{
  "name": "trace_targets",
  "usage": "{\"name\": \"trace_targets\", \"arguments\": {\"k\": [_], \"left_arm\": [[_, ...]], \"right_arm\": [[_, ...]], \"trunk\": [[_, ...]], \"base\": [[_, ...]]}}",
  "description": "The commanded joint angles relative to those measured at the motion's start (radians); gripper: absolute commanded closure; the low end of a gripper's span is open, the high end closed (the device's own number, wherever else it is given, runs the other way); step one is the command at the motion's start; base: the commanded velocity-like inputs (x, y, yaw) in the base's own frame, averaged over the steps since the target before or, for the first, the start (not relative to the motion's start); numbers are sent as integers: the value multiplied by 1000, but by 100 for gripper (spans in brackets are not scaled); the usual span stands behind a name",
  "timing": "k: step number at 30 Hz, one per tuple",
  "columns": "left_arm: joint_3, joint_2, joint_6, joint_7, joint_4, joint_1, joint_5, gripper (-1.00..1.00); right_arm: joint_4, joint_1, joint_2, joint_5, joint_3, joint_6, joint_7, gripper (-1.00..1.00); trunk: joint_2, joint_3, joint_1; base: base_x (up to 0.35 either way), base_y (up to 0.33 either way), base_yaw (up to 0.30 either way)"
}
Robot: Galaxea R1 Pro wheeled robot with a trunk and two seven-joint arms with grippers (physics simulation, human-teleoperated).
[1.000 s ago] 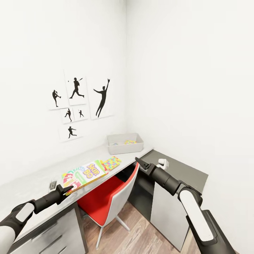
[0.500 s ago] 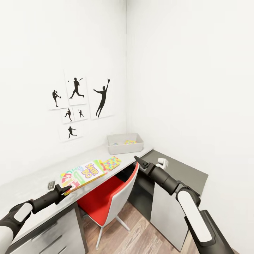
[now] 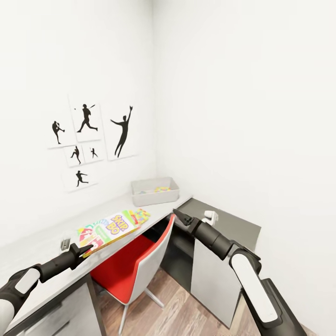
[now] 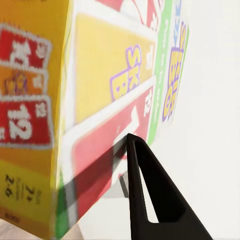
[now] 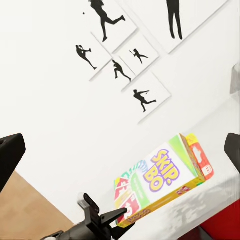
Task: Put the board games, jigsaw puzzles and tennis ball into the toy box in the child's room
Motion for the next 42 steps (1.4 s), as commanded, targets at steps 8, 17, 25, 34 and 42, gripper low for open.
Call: {"name": "trace_targets", "arguments": {"k": [8, 17, 25, 34, 42], "left_arm": [[3, 0, 5, -2, 0, 0, 1, 100], [3, 0, 5, -2, 0, 0, 0, 100], [2, 1, 5, -2, 0, 0, 0, 100], [-1, 1, 6, -2, -3, -1, -5, 100], [-6, 28, 164, -1, -140, -3, -9, 100]], "right_arm": [[0, 0, -1, -7, 1, 3, 5, -100], [0, 0, 0, -7, 1, 3, 5, -100], [0, 0, -1, -6, 1, 3, 5, -100], [0, -1, -1, -5, 0, 3, 6, -100], [-6, -2, -4, -2, -4, 6, 1, -100]], "trunk": [[-1, 3, 0], [-1, 3, 0], [-1, 3, 0], [-1, 3, 0], [-1, 3, 0]], "base": [[0, 0, -165], [0, 0, -58], [0, 0, -4], [0, 0, 0], [0, 0, 0]]}}
